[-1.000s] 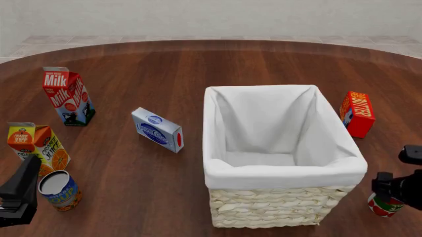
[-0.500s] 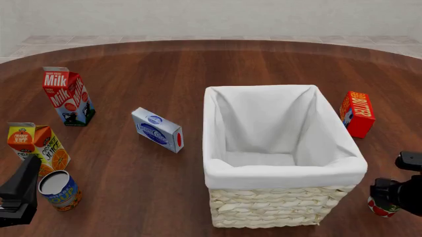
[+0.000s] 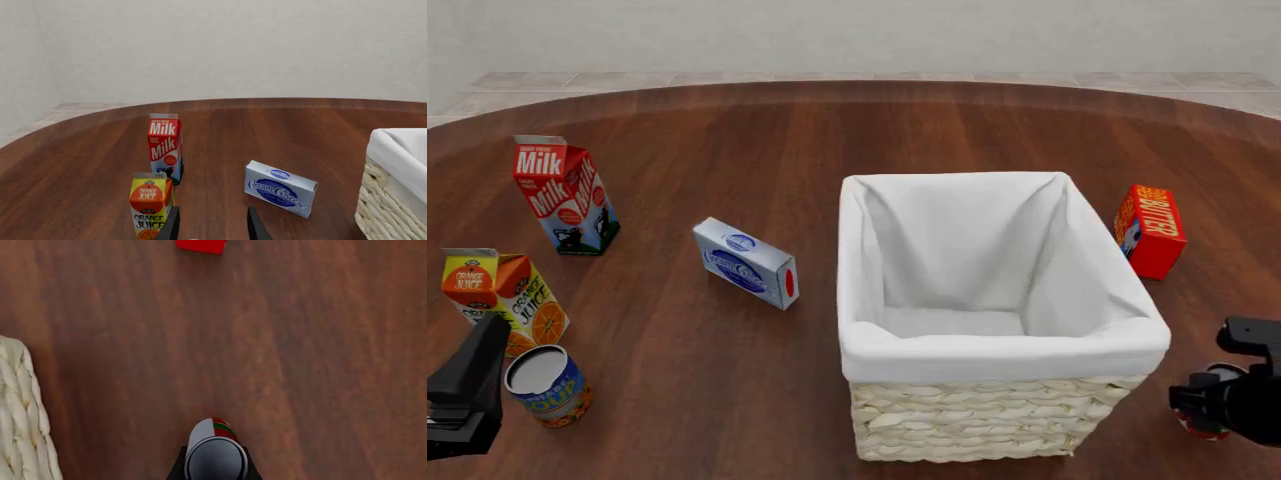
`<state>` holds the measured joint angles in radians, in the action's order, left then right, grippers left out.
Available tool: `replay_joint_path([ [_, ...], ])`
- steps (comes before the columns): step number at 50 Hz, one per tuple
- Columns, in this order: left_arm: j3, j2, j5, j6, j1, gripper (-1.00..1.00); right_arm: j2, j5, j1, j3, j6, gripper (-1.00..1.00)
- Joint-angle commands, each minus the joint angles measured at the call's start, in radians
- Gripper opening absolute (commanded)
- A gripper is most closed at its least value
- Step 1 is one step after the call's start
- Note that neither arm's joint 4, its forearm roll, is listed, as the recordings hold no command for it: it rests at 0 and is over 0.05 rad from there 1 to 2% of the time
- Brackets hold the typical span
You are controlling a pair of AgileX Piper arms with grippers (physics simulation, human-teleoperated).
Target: Pick up the tomato sauce, and put it in the basket.
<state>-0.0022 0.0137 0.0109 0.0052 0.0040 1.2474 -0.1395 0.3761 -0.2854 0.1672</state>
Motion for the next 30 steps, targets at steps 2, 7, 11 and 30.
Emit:
replay_joint_path([
  [2, 0.000, 0.000, 0.000, 0.000, 0.000, 1.00, -0.027, -0.009, -0.023, 0.009, -0.014, -1.00],
  [7, 0.000, 0.000, 0.000, 0.000, 0.000, 1.00, -0.065, -0.032, -0.035, 0.013, -0.020, -1.00],
  [11, 0.000, 0.000, 0.000, 0.000, 0.000, 1.00, -0.101, -0.056, -0.045, 0.019, -0.028, -1.00],
  [30, 0.000, 0.000, 0.000, 0.000, 0.000, 1.00, -0.359, -0.308, -0.088, -0.032, -0.047, -1.00],
])
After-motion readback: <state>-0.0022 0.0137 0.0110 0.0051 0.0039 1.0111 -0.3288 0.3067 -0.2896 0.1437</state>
